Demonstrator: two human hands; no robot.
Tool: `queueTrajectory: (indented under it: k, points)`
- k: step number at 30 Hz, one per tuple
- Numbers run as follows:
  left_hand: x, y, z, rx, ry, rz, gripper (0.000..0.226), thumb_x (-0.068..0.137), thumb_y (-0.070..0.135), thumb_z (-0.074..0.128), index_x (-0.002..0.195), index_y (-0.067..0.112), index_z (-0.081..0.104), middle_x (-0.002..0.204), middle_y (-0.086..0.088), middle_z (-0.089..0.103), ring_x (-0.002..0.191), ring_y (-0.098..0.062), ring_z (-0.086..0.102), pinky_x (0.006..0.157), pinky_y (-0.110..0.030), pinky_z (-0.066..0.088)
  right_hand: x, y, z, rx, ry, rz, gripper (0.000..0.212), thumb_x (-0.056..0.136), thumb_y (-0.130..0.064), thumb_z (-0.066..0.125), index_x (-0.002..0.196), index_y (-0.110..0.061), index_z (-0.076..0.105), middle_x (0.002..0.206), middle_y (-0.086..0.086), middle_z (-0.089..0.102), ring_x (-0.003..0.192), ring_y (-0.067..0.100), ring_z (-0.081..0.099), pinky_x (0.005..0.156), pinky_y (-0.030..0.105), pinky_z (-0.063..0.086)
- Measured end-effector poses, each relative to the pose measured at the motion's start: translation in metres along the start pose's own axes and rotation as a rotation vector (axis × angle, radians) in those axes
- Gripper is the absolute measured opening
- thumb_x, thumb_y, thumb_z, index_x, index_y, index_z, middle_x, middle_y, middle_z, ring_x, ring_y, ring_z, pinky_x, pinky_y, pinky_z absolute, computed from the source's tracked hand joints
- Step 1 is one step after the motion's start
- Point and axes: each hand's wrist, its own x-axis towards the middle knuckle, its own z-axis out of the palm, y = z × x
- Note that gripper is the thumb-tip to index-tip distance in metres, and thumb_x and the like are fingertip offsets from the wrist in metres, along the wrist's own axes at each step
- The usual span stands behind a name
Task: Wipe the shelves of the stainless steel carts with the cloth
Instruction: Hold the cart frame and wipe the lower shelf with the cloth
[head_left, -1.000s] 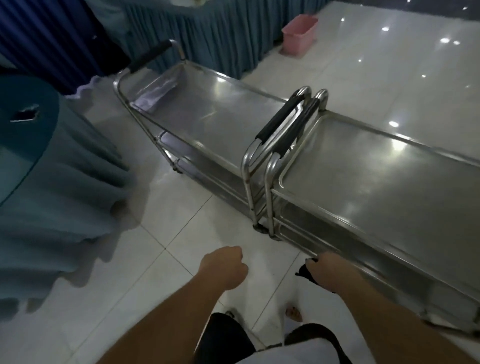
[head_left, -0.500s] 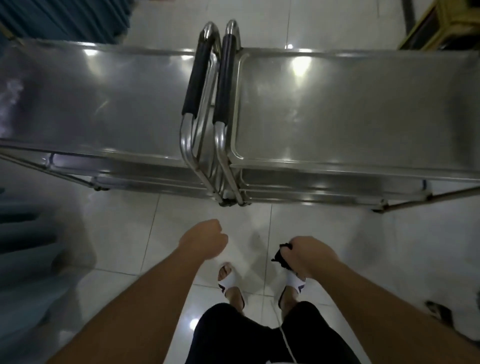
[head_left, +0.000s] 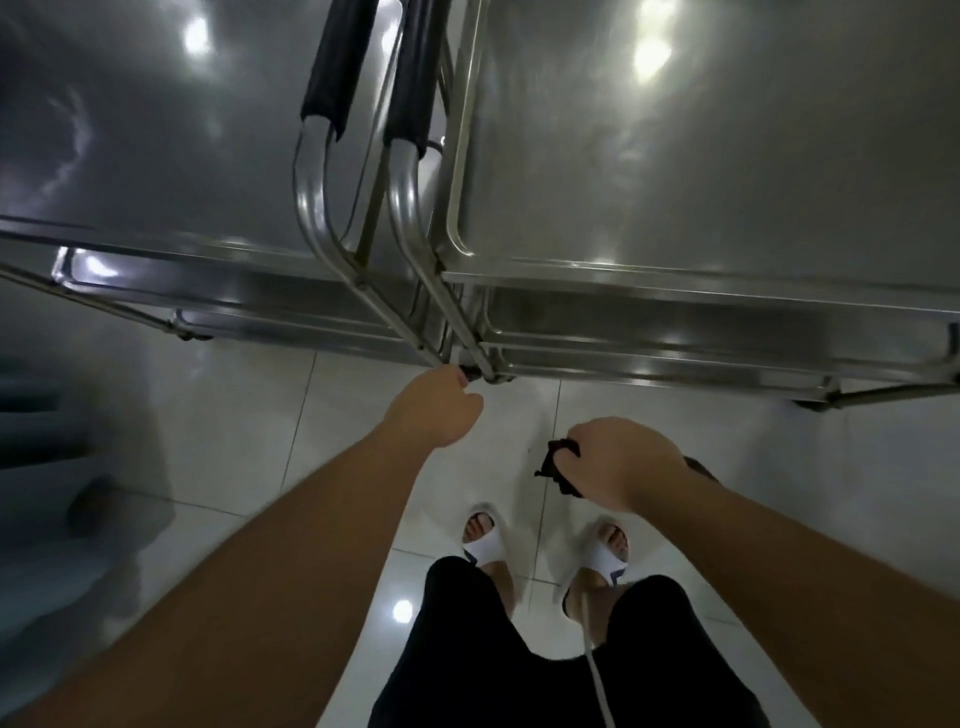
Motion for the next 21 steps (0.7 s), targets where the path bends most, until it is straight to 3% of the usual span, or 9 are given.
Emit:
queueTrajectory:
  k: [4,6,8,9,12,15,17,21]
  points:
    - [0.066,-0.011,0.017,-0.051,0.065,0.041,0.017,0.102,0.041,0.053,0.112,0.029,0.061,0.115,-0.006,0.069,0.087,-0.019,0.061,0.070,-0.033,0.045,0.073,0.019,0.009,0.014,0.063,0.055,0.038,0.104,-0.054,0.038,0.091,-0.027,0.061,0.083,-0.001,0.065,0.077,0.017,0.062,0.071,0.035,0.053]
    - [0.093,-0.020,0.017,-0.058,0.077,0.005,0.029,0.099,0.044,0.057,0.117,0.022,0.065,0.114,-0.006,0.068,0.093,-0.023,0.064,0.073,-0.033,0.048,0.102,0.021,0.007,0.035,0.093,0.076,0.040,0.104,-0.053,0.039,0.091,-0.026,0.065,0.081,0.000,0.067,0.075,0.017,0.064,0.065,0.033,0.049]
    - [0.123,-0.032,0.022,-0.108,0.150,-0.017,0.032,0.092,0.049,0.065,0.108,0.021,0.068,0.098,0.000,0.069,0.084,-0.018,0.066,0.064,-0.029,0.049,0.135,0.025,0.011,0.048,0.132,0.098,0.041,0.104,-0.052,0.040,0.090,-0.025,0.067,0.081,0.001,0.068,0.073,0.017,0.064,0.063,0.033,0.048]
    - [0.138,-0.037,0.025,-0.151,0.211,0.004,0.034,0.089,0.054,0.067,0.103,0.023,0.067,0.095,0.001,0.070,0.082,-0.017,0.066,0.063,-0.029,0.050,0.152,0.028,0.012,0.055,0.170,0.088,0.041,0.104,-0.051,0.040,0.088,-0.025,0.067,0.080,0.001,0.068,0.072,0.017,0.064,0.062,0.032,0.046]
    - [0.176,-0.046,0.042,-0.369,0.409,0.163,0.044,0.087,0.062,0.069,0.117,0.030,0.064,0.110,0.006,0.071,0.100,-0.017,0.068,0.084,-0.034,0.056,0.201,0.032,0.015,0.127,0.347,-0.005,0.038,0.102,-0.049,0.042,0.085,-0.023,0.063,0.075,-0.002,0.064,0.067,0.014,0.060,0.058,0.030,0.043]
    - [0.204,-0.042,0.059,-0.644,0.560,0.258,0.040,0.084,0.057,0.077,0.114,0.034,0.065,0.099,0.022,0.070,0.096,0.001,0.067,0.079,-0.013,0.048,0.250,0.032,0.020,0.126,0.512,-0.052,0.038,0.097,-0.055,0.036,0.093,-0.027,0.061,0.081,-0.003,0.062,0.070,0.015,0.056,0.062,0.034,0.046]
    - [0.220,-0.035,0.065,-0.833,0.620,0.325,0.035,0.082,0.054,0.076,0.106,0.029,0.070,0.089,0.022,0.072,0.085,0.005,0.068,0.069,-0.005,0.046,0.280,0.026,0.026,0.126,0.664,-0.109,0.038,0.095,-0.056,0.033,0.091,-0.027,0.056,0.084,0.000,0.059,0.074,0.022,0.056,0.065,0.036,0.045]
    - [0.246,-0.023,0.072,-1.099,0.725,0.492,0.033,0.086,0.032,0.072,0.090,0.000,0.071,0.072,0.003,0.069,0.071,-0.009,0.066,0.069,-0.021,0.053,0.327,0.010,0.043,0.055,0.856,-0.226,0.036,0.104,-0.045,0.040,0.108,-0.018,0.063,0.103,0.007,0.064,0.097,0.030,0.057,0.078,0.039,0.044]
